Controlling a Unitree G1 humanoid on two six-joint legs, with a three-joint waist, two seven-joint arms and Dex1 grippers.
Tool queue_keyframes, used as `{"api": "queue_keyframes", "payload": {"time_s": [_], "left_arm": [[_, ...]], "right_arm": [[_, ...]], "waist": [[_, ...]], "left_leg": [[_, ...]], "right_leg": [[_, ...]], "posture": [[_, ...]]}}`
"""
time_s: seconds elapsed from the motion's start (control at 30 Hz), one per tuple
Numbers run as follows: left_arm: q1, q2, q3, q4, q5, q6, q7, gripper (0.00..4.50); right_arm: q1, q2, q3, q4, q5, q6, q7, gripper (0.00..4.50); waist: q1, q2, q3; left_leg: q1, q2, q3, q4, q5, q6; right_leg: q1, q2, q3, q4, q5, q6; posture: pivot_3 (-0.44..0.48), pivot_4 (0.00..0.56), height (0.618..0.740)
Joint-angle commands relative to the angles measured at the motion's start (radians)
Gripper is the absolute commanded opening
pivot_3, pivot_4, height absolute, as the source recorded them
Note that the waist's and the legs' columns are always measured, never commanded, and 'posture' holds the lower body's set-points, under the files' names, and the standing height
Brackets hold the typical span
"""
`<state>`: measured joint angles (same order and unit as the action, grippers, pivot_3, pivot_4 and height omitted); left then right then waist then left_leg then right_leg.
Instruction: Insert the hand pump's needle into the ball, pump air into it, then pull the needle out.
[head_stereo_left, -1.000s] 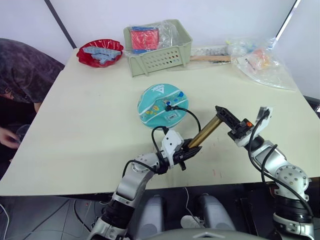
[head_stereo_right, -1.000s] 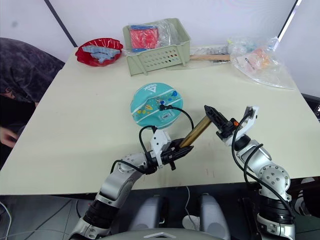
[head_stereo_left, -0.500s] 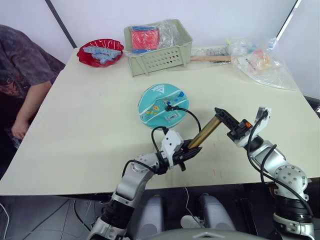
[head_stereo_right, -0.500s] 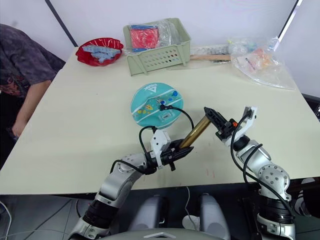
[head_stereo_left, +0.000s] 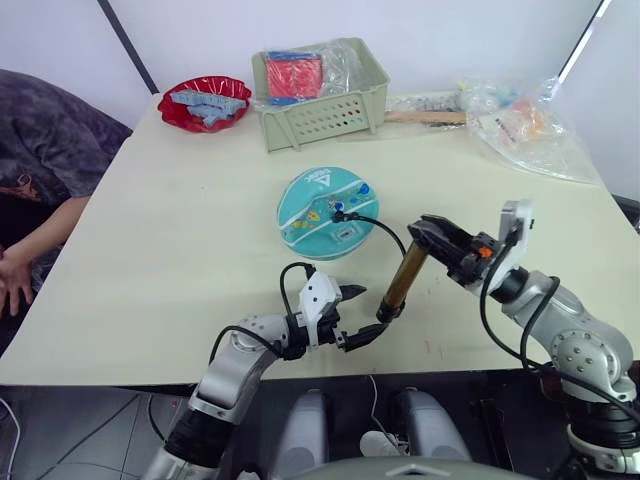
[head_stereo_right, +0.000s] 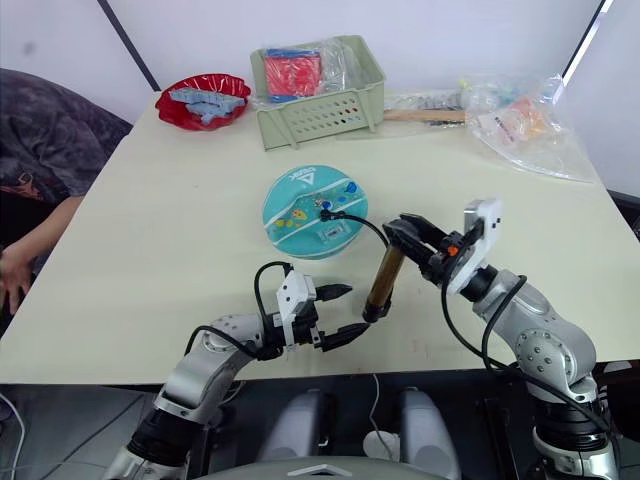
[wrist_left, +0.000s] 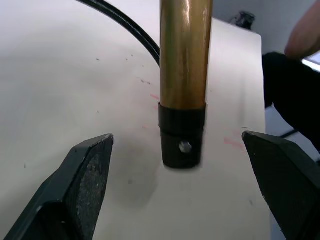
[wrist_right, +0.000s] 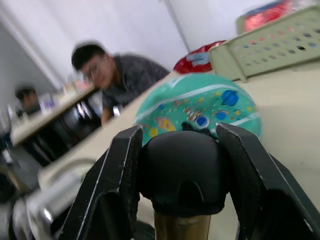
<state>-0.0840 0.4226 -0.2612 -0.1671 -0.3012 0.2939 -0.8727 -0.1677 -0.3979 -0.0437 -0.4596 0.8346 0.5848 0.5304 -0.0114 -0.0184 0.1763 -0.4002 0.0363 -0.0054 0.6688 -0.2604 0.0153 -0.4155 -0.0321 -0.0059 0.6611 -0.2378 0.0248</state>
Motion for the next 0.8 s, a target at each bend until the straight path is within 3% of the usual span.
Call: {"api": "queue_keyframes", "payload": {"time_s": [0.03, 0.37, 0.8], "left_arm": [[-0.03, 0.011, 0.014, -0.034, -0.03, 0.008, -0.035, 4.41], [-0.17, 0.018, -0.049, 0.11, 0.016, 0.017, -0.115, 4.41], [-0.328, -0.106, -0.072, 0.341, 0.067, -0.038, -0.148, 4.41]], "right_arm": [[-0.025, -0.028, 0.039, -0.055, -0.097, -0.103, 0.082, 1.81], [-0.087, -0.034, 0.077, -0.06, -0.18, -0.177, 0.156, 1.81], [-0.088, -0.032, 0.084, -0.087, -0.207, -0.178, 0.159, 1.81]], "waist": [[0.001, 0.0, 0.0], [0.001, 0.0, 0.0], [0.0, 0.0, 0.0]], "left_leg": [[0.0, 0.0, 0.0, 0.0, 0.0, 0.0], [0.001, 0.0, 0.002, 0.001, 0.0, 0.0], [0.001, 0.0, 0.003, 0.001, 0.0, 0.0]], "right_leg": [[0.0, 0.0, 0.0, 0.0, 0.0, 0.0], [0.0, 0.0, 0.003, 0.0, 0.0, 0.001], [0.0, 0.001, 0.003, 0.0, 0.001, 0.0]], "posture": [[0.0, 0.15, 0.738], [0.0, 0.15, 0.738], [0.0, 0.15, 0.738]]}}
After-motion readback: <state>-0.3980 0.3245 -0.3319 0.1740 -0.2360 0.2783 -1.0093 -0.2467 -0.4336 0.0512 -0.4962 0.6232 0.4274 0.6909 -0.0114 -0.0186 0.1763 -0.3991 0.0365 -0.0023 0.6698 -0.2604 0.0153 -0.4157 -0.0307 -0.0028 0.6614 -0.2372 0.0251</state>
